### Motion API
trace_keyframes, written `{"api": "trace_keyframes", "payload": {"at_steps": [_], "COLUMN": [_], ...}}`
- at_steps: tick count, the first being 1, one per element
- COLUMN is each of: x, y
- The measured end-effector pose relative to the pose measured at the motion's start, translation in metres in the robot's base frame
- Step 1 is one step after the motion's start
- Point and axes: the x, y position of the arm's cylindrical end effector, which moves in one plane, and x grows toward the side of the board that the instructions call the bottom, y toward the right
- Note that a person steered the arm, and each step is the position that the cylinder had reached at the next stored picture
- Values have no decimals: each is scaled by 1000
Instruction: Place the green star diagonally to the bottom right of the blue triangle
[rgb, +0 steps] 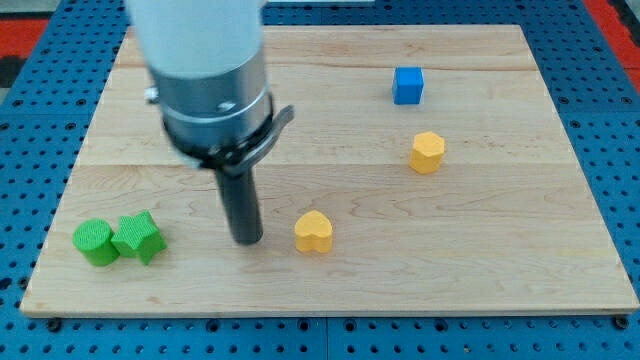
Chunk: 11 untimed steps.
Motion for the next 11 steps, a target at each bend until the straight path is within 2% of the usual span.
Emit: {"api": "trace_keyframes", "payload": {"at_steps": [1, 3, 4, 5, 7, 8, 9, 11], "x": [38, -37, 21, 58, 22, 22, -30, -62], "y": [79, 36, 59, 12, -113, -141, -150, -85]}}
